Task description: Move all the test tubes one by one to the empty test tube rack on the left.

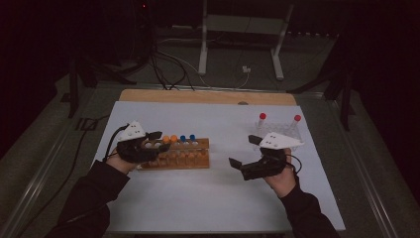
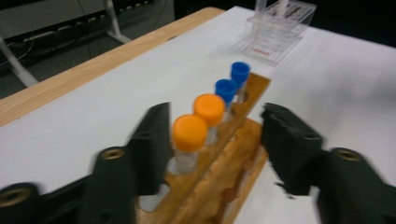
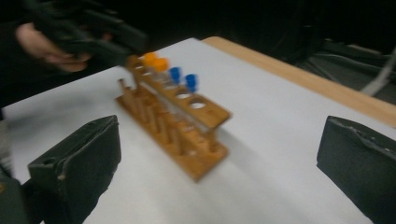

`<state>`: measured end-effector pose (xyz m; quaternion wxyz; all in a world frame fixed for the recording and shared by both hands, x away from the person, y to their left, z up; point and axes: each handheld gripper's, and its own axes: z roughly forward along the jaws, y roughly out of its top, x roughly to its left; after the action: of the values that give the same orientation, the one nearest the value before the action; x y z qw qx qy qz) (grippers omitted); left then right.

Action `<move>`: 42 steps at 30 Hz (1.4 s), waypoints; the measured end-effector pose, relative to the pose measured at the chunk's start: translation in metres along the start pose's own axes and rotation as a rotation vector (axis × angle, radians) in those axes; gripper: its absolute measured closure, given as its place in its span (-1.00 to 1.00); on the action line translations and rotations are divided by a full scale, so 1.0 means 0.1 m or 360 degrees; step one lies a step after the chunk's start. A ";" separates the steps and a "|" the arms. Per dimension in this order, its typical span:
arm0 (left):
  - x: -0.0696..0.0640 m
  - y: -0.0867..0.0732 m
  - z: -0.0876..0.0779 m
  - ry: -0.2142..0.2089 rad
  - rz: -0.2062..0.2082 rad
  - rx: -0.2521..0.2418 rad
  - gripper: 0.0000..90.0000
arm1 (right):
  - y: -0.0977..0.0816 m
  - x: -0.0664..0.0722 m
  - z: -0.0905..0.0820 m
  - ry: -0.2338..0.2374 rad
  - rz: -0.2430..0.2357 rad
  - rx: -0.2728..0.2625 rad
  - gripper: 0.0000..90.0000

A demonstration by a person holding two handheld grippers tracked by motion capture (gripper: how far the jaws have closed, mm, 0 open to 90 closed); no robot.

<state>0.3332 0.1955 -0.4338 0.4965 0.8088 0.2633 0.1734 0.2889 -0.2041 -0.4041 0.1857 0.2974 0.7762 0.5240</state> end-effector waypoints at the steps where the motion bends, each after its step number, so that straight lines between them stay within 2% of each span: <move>1: -0.02 0.00 -0.02 -0.0007 0.0000 -0.0007 -0.19 | 0.00 -0.04 -0.02 -0.0018 0.0002 -0.0005 -1.00; 4: -0.10 -0.01 -0.08 -0.0014 0.0014 -0.0025 -0.44 | 0.00 -0.19 -0.08 -0.0103 0.0017 -0.0007 -1.00; 6: -0.13 -0.01 -0.11 -0.0035 -0.0002 -0.0041 -0.62 | -0.02 -0.31 -0.11 -0.0155 0.0040 -0.0011 -1.00; 8: -0.16 -0.02 -0.16 -0.0077 0.0006 -0.0058 -0.69 | -0.05 -0.41 -0.13 -0.0203 0.0053 -0.0019 -1.00; 10: -0.18 -0.04 -0.19 -0.0130 -0.0011 -0.0075 -0.87 | -0.08 -0.51 -0.13 -0.0270 0.0056 -0.0006 -1.00; 12: -0.20 -0.05 -0.21 -0.0146 -0.0014 -0.0088 -0.93 | -0.12 -0.60 -0.13 -0.0314 0.0065 0.0001 -1.00; 14: -0.22 -0.07 -0.22 -0.0165 -0.0012 -0.0100 -0.95 | -0.17 -0.68 -0.12 -0.0352 0.0091 0.0008 -1.00; 17: -0.23 -0.10 -0.24 -0.0181 -0.0008 -0.0106 -0.96 | -0.23 -0.80 -0.08 -0.0432 0.0100 0.0026 -0.84; 19: -0.24 -0.11 -0.24 -0.0181 -0.0008 -0.0104 -0.97 | -0.27 -0.89 -0.02 -0.0464 0.0134 0.0057 -0.82; 21: -0.24 -0.12 -0.24 -0.0187 -0.0006 -0.0107 -0.97 | -0.30 -0.97 0.04 -0.0510 0.0157 0.0080 -0.63; 23: -0.24 -0.12 -0.24 -0.0178 -0.0003 -0.0107 -0.97 | -0.32 -1.05 0.12 -0.0554 0.0191 0.0115 -0.58; 27: -0.24 -0.12 -0.24 -0.0183 -0.0001 -0.0105 -0.97 | -0.35 -1.17 0.25 -0.0578 0.0238 0.0172 -0.26; 29: -0.24 -0.12 -0.24 -0.0196 -0.0008 -0.0100 -0.97 | -0.36 -1.21 0.32 -0.0618 0.0243 0.0209 -0.10; 32: -0.24 -0.13 -0.23 -0.0192 -0.0004 -0.0091 -0.97 | -0.36 -1.27 0.41 -0.0636 0.0242 0.0259 0.13; 35: -0.24 -0.13 -0.23 -0.0195 -0.0007 -0.0095 -0.97 | -0.36 -1.33 0.48 -0.0659 0.0284 0.0293 0.27; 42: -0.23 -0.13 -0.23 -0.0194 -0.0003 -0.0084 -0.97 | -0.36 -1.41 0.62 -0.0678 0.0346 0.0336 0.41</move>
<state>0.2993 0.2027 -0.4356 0.5328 0.8043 0.2286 0.1303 0.4227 -0.2623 -0.4643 0.2554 0.5004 0.7335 0.3826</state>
